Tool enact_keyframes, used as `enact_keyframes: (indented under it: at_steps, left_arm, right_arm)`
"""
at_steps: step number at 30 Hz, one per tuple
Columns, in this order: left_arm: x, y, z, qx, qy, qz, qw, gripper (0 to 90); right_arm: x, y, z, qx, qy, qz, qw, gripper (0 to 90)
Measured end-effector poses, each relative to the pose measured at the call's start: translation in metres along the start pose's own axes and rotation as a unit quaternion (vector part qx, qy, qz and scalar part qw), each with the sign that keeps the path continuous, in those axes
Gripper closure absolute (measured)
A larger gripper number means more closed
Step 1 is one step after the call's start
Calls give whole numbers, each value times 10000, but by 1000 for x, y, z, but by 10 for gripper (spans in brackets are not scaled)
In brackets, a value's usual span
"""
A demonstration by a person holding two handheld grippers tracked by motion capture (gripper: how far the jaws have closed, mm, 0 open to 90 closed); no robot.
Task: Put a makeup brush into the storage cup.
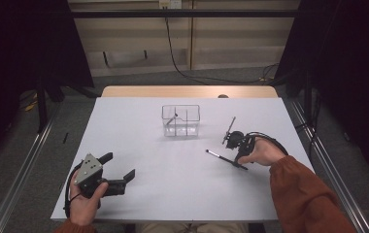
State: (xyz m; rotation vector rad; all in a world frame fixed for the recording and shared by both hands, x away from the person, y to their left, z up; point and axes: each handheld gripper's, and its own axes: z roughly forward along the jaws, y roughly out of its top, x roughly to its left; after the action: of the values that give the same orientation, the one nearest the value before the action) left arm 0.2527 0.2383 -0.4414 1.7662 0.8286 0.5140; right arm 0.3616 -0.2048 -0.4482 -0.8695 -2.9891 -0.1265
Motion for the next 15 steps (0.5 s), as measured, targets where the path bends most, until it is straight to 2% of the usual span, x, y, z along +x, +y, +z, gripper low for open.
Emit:
enact_keyframes:
  at_steps: [4,7,15]
  left_arm:
    - [0,0,-1,-13,-39,33,10000,21]
    - [0,0,-1,-21,-39,35,10000,19]
    - [2,-1,0,-15,-14,1,10000,19]
  right_arm:
    - [0,1,0,45,-49,-25,10000,768]
    - [-1,0,0,5,-74,52,10000,846]
    - [-1,-2,0,-52,-96,21,9999,850]
